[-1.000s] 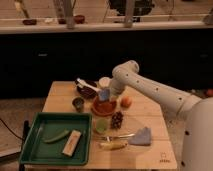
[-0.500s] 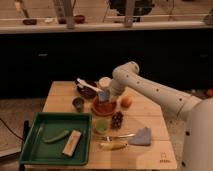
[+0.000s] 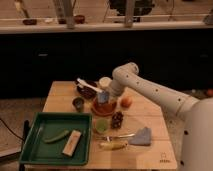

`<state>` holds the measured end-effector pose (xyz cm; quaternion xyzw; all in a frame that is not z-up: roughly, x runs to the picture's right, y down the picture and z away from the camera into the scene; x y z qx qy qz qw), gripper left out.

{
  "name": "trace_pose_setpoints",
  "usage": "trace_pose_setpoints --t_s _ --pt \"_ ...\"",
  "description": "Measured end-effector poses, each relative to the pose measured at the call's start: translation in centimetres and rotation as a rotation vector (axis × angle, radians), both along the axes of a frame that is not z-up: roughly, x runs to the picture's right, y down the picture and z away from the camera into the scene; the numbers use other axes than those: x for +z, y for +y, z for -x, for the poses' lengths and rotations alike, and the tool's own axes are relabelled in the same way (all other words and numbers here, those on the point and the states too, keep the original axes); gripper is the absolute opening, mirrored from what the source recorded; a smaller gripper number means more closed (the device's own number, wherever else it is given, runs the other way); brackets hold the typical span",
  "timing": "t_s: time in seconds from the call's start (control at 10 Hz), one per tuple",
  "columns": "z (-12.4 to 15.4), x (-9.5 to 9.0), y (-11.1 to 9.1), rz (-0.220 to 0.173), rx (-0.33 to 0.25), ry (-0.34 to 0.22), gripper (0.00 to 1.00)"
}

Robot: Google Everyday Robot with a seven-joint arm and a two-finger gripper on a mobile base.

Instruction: Wipe red bowl with sponge

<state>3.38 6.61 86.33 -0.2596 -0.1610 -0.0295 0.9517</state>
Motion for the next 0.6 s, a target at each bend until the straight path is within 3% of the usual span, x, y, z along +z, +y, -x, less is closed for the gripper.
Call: trace_pose_setpoints --t_s 0.6 --pt "-0.3 0.4 1.7 0.044 0.006 0.010 0.00"
